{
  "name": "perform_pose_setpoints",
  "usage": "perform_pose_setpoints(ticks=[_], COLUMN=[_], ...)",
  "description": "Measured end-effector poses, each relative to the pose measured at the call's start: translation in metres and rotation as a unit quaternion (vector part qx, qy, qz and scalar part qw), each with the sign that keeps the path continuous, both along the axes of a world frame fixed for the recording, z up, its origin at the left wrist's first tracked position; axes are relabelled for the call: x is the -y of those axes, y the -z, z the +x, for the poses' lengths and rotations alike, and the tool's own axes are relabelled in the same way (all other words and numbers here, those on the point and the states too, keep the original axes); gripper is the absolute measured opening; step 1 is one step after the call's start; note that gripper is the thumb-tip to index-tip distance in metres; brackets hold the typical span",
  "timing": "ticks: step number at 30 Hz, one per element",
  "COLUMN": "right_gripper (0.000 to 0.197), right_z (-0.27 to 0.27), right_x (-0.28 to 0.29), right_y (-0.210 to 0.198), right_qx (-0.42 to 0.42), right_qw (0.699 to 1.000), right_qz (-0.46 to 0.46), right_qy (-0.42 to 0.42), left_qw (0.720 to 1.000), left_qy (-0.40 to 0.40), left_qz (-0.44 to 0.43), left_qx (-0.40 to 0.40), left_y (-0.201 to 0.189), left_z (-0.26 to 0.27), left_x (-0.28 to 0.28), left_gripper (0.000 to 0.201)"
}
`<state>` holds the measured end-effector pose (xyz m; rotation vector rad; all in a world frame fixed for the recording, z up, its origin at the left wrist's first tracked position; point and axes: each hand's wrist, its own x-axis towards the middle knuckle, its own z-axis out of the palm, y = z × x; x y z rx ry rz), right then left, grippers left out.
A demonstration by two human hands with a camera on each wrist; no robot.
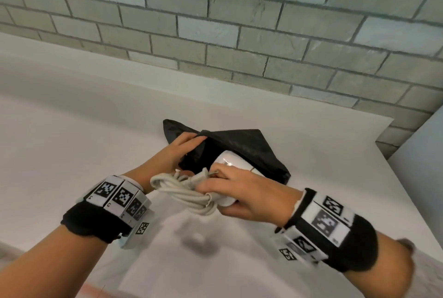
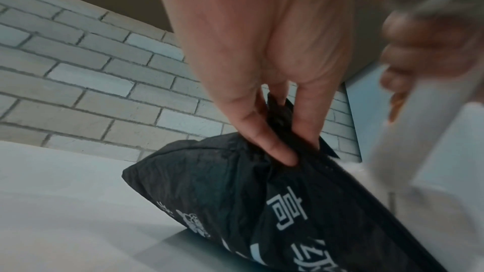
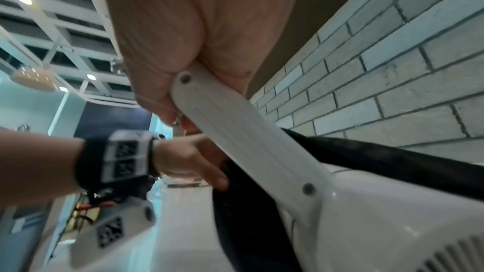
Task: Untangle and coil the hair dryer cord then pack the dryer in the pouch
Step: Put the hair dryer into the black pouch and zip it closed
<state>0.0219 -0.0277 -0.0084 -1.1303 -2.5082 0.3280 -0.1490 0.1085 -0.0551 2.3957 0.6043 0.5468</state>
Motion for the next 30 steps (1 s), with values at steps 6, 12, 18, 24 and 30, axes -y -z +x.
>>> perform_pose_setpoints(ticks=[6,12,18,24,30], right_gripper=[0.038,0.051,0.045,0.038,0.028], right_z=[0.019,0.016,0.004,0.002,0.000], right_x=[-0.034,-0.057,-0.084,-0.105,-0.106], right_y=[0.014,0.021,0.017,0.046,0.063], right_qx=[0.065,0.100,0.132,0.193,0.105], right_qw=[0.995,0.984,0.961,0.921,0.932], right_qz=[-0.020,-0.047,-0.135,-0.199,-0.230], right_qy=[0.078,0.143,0.204,0.275,0.262], left_qw=[0.991,0.965,0.981,0.998,0.989], left_qy=[-0.098,-0.237,-0.125,-0.044,-0.034], left_qz=[-0.009,0.067,0.133,0.026,-0.053], left_qx=[0.093,0.089,0.064,0.029,-0.134], left_y=[0.010,0.002,-0.018,-0.010,-0.007], left_z=[-0.020,-0.006,-0.008,-0.015,-0.019], left_x=[0.014,0.030,0.027,0.036,0.026], left_gripper=[0.066,0.061,0.059,0.055,0.067])
